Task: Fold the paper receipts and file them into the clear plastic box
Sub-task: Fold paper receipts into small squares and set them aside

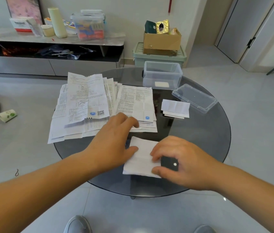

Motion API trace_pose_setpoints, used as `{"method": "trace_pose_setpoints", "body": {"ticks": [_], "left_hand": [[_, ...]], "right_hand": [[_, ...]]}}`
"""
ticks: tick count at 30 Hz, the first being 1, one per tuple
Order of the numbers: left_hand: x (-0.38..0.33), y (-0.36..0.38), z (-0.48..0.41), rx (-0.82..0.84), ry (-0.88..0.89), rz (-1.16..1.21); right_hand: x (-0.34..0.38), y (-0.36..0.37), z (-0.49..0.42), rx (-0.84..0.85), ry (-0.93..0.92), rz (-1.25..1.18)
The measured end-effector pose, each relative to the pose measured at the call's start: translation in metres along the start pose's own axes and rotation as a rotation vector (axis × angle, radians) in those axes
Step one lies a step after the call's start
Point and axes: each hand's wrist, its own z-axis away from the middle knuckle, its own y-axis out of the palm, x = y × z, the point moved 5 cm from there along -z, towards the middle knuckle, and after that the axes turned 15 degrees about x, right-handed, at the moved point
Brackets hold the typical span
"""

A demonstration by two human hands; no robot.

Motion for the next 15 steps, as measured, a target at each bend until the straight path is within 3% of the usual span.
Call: {"method": "trace_pose_setpoints", "body": {"ticks": [6,15], "left_hand": [[-0.009,0.009,0.013,0.353,0.193,0.014],[-0.006,0.011,0.019,0.290,0.259,-0.019]], "right_hand": [[-0.004,0.005,0.004,0.058,0.004,0.041],[-0.001,0.008,0.005,-0.012,-0.002,0.088]]}}
